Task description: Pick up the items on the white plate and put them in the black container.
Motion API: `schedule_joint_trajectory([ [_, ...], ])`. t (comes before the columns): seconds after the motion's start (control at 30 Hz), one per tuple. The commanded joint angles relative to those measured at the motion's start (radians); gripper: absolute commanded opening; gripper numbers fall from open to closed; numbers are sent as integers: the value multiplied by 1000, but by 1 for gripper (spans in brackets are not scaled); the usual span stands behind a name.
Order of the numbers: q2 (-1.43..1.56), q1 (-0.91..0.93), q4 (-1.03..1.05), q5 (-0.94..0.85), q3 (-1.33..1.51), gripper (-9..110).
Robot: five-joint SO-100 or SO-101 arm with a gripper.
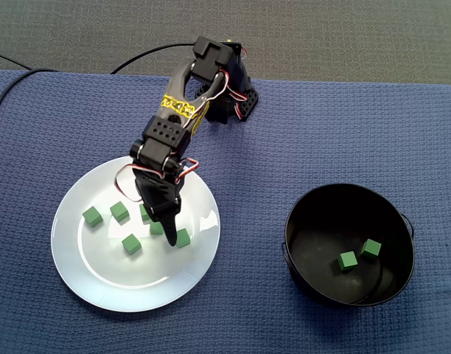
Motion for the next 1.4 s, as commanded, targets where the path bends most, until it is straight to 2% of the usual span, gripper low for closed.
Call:
schedule_joint_trajectory([
  [0.0,-23,-20,-8,-3,-3,32],
  [0.43,-118,-147,-37,51,-28,31],
  [0.87,-176,-143,-54,46,-91,27],
  [1.0,-189,-143,-57,41,-92,20],
  [1.23,-195,-149,-60,51,-86,1],
  [1.37,-179,-147,-63,57,-78,0],
])
